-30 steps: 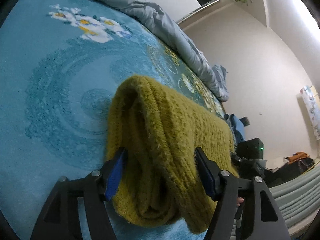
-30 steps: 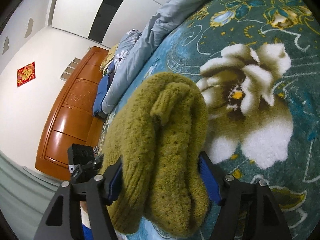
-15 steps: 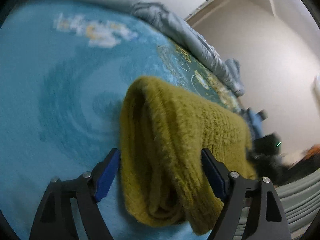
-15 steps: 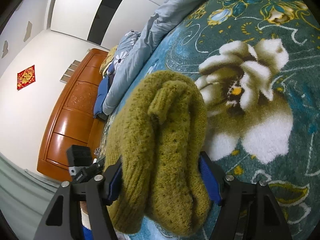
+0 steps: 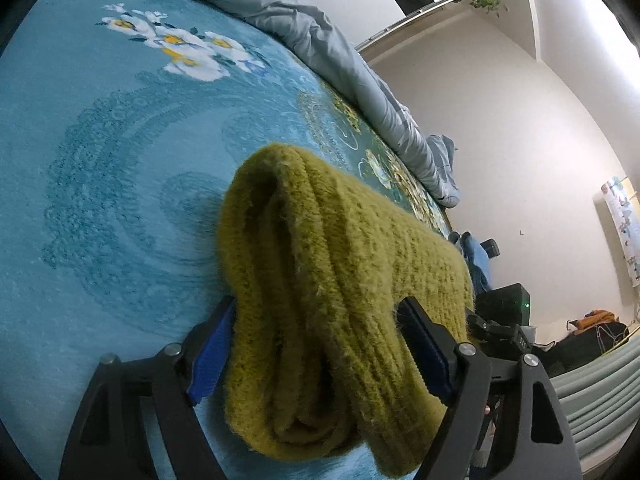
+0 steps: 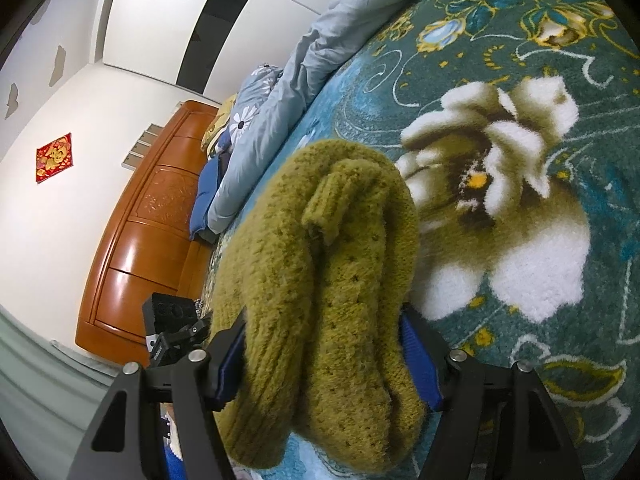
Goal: Fold clothes
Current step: 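Lift the vest with both grippers and fold it in half, then carry the folded vest with both grippers toward the stack of blue clothes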
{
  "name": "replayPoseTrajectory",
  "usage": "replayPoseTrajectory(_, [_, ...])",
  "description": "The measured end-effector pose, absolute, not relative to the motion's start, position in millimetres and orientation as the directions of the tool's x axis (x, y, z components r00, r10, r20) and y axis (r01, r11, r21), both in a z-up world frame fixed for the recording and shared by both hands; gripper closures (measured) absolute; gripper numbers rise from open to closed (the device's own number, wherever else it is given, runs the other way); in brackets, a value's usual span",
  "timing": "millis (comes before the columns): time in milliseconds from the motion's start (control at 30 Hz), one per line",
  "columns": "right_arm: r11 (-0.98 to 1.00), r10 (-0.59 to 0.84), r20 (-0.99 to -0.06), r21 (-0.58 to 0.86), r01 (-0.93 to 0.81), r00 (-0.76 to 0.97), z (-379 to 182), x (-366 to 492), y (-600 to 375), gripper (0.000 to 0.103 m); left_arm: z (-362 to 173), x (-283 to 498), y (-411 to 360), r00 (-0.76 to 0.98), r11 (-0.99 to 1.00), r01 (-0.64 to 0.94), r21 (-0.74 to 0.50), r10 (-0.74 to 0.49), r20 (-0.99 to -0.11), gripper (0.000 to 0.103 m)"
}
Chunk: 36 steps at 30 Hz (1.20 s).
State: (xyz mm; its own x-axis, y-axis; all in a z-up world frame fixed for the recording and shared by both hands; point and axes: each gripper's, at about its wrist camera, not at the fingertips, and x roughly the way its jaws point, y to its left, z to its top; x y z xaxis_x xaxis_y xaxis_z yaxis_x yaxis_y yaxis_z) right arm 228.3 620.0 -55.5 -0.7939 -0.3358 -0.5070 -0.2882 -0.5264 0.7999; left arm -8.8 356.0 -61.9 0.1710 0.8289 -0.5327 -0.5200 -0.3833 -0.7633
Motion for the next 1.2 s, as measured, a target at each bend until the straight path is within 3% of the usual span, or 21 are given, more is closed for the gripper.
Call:
replayPoseTrajectory(200, [-0.508,-0.334,-0.511,0.805,-0.306,-0.792,-56.3,222.2,620.3,0.032,-62.3,-6.0,363.0,0.164,-0.393,-0.517,-0.76,0.826,-0.539,0.023])
replayPoseTrajectory(267, [-0.511,-0.33,-0.517,0.802,-0.31,-0.79,-54.2,222.6,619.5,0.034,-61.1,-4.5,361.9,0.154,-0.399,-0.516,-0.758,0.827,-0.54,0.031])
replayPoseTrajectory(400, [-0.514,-0.326,-0.516,0.8,-0.31,-0.792,-49.2,225.3,616.7,0.041,-56.9,0.5,357.4,0.143,-0.399,-0.509,-0.763,0.835,-0.531,0.036])
replayPoseTrajectory(833, [-0.507,-0.371,-0.465,0.827,-0.245,-0.803,-34.1,265.2,617.5,0.042,-31.1,37.3,360.4,0.164,-0.368,-0.54,-0.757,0.836,-0.524,0.037])
replayPoseTrajectory(1200, [-0.579,-0.288,-0.479,0.777,-0.248,-0.829,25.3,342.4,666.0,0.042,11.2,92.4,430.6,0.246,-0.242,-0.598,-0.764,0.851,-0.463,0.037])
